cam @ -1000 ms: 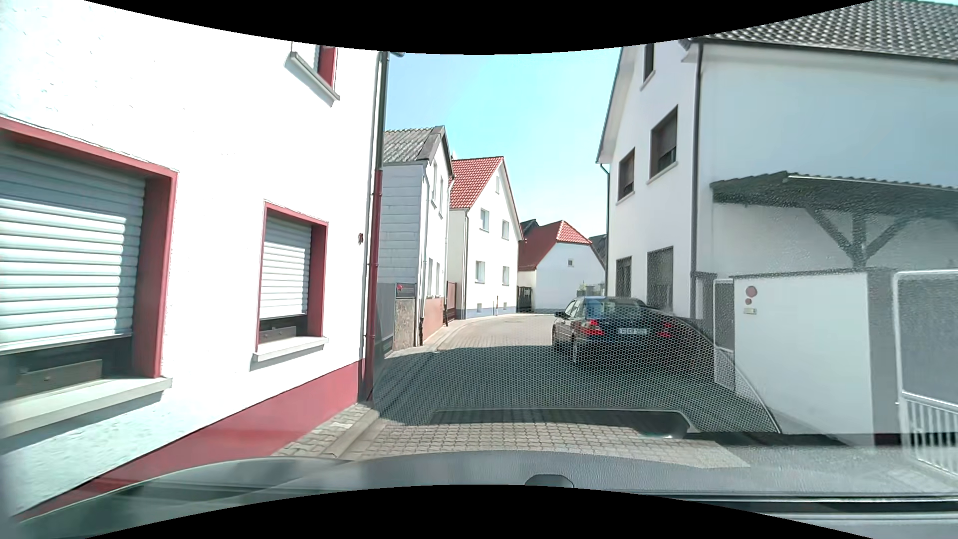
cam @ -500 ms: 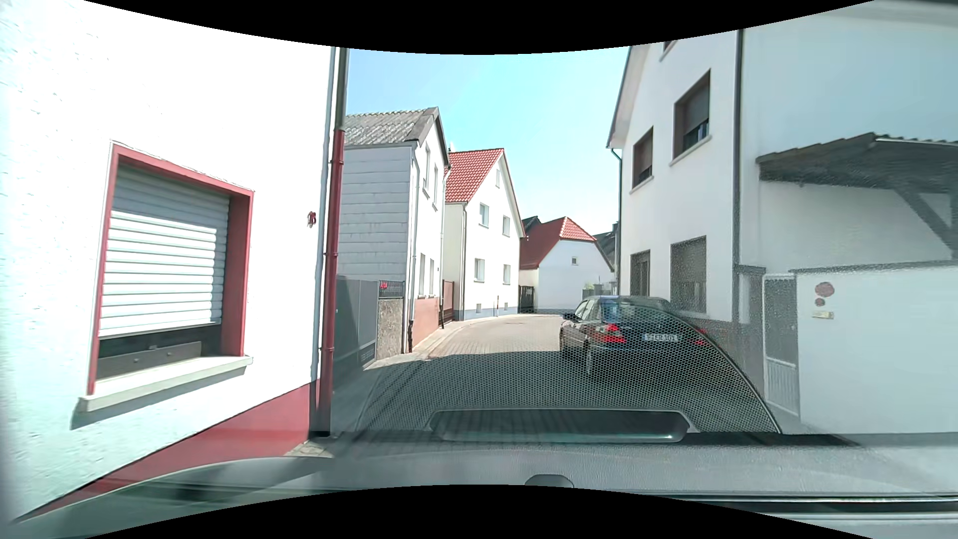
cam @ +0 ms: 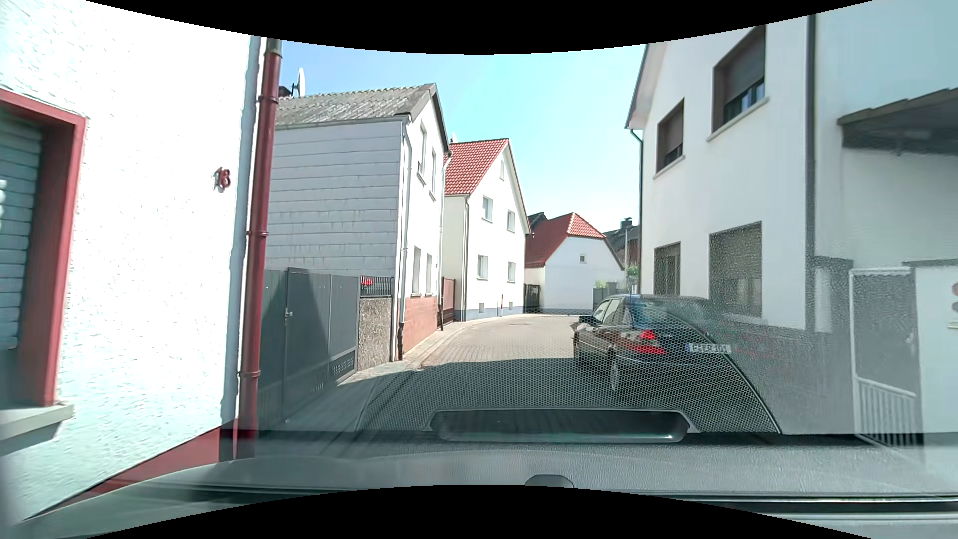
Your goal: Follow the waypoints while adhering to traffic rules and regulations
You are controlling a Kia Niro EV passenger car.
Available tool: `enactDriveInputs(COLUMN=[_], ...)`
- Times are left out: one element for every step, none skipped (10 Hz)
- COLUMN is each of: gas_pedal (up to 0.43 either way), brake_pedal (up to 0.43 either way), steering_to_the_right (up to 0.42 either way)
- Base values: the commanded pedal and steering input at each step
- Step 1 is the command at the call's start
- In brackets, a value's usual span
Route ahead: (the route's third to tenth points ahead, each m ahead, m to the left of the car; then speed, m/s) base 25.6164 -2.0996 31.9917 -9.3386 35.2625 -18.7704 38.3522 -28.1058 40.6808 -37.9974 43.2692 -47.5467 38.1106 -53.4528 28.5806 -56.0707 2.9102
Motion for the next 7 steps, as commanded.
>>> enactDriveInputs(gas_pedal=[0.0,0.0,0.0,0.0,0.0,0.0,0.0], brake_pedal=[0.0,0.0,0.0,0.0,0.0,0.0,0.0], steering_to_the_right=[-0.056,-0.057,-0.058,-0.058,-0.058,-0.058,-0.058])
